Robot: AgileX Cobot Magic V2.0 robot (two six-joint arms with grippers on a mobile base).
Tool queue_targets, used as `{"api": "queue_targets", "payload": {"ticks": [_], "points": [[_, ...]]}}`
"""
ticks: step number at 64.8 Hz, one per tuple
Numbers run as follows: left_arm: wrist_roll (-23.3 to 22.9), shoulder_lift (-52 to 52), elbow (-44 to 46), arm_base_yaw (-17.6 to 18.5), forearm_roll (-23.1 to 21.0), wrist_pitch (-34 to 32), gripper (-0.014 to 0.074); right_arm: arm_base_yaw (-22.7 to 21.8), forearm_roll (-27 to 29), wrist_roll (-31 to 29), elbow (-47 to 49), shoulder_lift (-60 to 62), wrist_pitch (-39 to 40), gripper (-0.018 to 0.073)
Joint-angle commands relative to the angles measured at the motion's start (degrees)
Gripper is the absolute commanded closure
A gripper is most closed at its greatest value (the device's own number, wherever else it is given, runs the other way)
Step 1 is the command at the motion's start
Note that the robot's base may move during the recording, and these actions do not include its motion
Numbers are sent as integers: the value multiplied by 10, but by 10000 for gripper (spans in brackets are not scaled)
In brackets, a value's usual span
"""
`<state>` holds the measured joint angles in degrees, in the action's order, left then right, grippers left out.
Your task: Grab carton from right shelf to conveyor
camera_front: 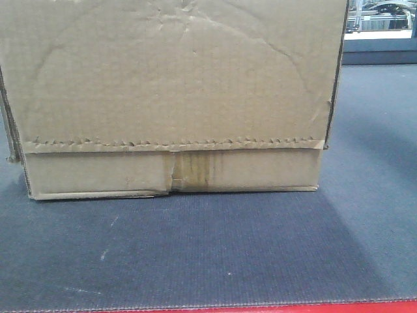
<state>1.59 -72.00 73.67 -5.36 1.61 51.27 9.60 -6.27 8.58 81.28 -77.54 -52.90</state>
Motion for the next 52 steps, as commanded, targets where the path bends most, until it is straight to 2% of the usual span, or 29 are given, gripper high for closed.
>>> {"api": "queue_targets", "payload": {"ticks": [1, 22, 33, 40, 52], "points": [[30, 36, -64, -17, -25, -53, 576, -14, -6, 1, -70, 39, 48, 637], [40, 217, -307, -16, -26, -233, 576, -15, -6, -1, -304, 197, 218, 637], [41, 333, -399, -16, -23, -310, 576, -15, -6, -7, -412, 305, 301, 637], [41, 395, -438, -16, -23, -335, 576, -15, -7, -7, -471, 383, 333, 637], [41, 490, -465, -16, -23, -335, 576, -15, -8, -30, -531, 521, 349, 637]]}}
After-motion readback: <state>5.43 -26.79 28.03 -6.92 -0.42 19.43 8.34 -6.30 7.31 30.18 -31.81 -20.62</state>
